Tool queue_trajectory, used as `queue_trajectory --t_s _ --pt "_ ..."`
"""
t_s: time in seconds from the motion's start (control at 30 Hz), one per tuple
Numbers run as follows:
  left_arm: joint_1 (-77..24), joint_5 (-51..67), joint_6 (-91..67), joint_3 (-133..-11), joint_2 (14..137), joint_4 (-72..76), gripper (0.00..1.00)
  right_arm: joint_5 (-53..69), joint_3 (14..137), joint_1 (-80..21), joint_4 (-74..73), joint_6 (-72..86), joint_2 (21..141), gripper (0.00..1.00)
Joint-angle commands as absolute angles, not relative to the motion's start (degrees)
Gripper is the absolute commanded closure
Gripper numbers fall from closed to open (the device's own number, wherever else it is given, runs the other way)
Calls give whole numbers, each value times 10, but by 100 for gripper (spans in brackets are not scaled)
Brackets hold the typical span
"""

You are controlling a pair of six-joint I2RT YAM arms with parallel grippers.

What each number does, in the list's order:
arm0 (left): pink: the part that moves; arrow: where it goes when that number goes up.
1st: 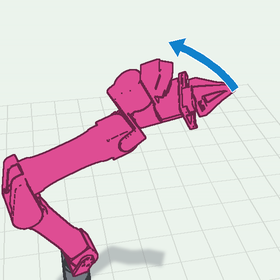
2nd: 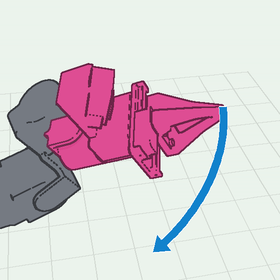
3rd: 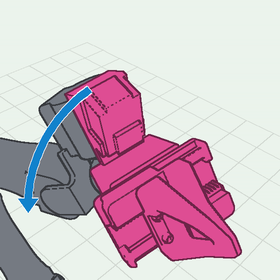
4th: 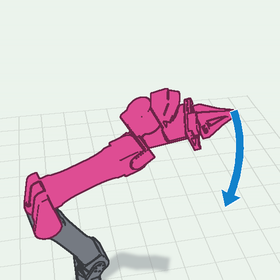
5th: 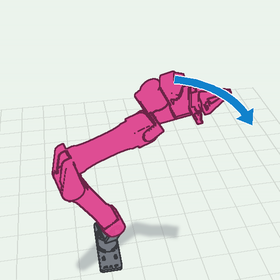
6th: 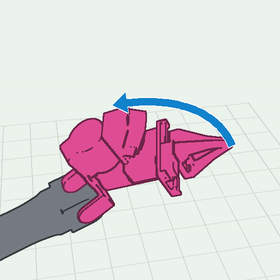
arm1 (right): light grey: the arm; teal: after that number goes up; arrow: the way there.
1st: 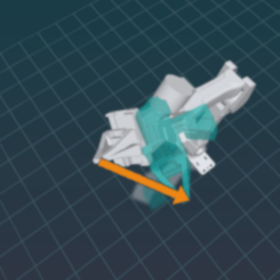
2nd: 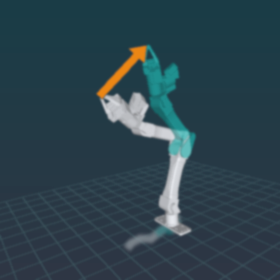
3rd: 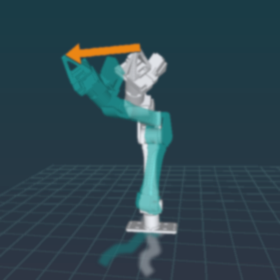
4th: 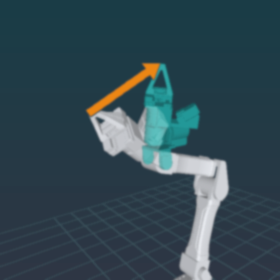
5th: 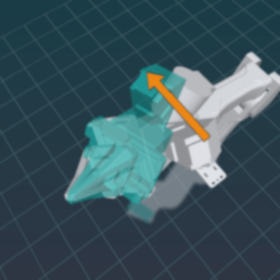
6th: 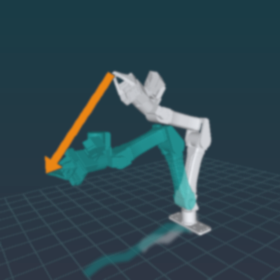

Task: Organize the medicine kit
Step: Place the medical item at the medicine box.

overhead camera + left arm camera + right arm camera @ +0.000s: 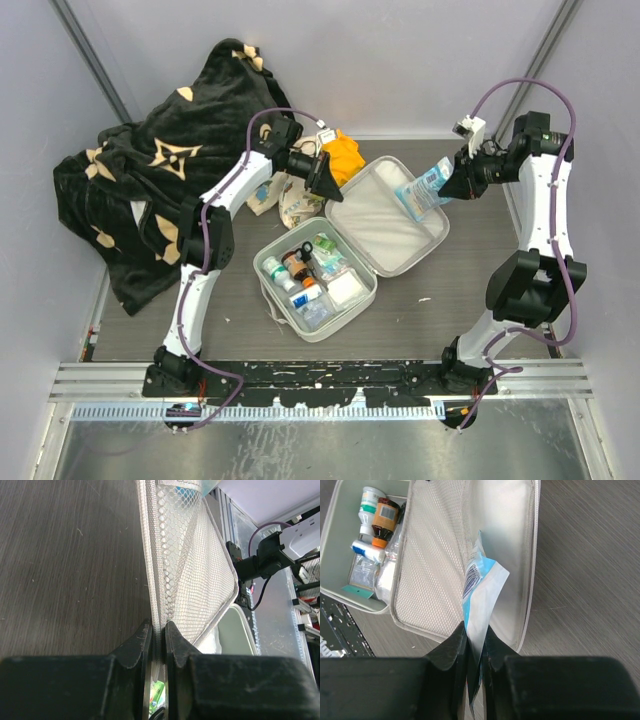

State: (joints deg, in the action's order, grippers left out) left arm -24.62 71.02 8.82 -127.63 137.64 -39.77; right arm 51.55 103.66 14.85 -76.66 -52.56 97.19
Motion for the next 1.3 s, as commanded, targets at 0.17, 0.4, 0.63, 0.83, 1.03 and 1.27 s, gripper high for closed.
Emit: queue_trajectory --t_s 0.17,0.4,0.63,0.83,1.03,1.27 --pt "-243 774 144 -1281 1307 -425 100 563 1094 151 -834 -574 989 99" --pt "-243 777 157 -1276 1301 -429 100 565 1144 151 -834 -560 1012 99" --pt "-243 800 182 -1276 1298 -440 100 568 1161 151 -834 -566 1021 99" --pt "-243 823 208 -1278 1300 -451 100 568 1153 151 -834 -587 1014 99" --pt "-242 831 206 -1280 1302 -442 100 579 1131 150 -834 -612 1013 99" --pt "-243 833 199 -1279 1301 -431 100 572 1109 145 -834 -629 1019 97"
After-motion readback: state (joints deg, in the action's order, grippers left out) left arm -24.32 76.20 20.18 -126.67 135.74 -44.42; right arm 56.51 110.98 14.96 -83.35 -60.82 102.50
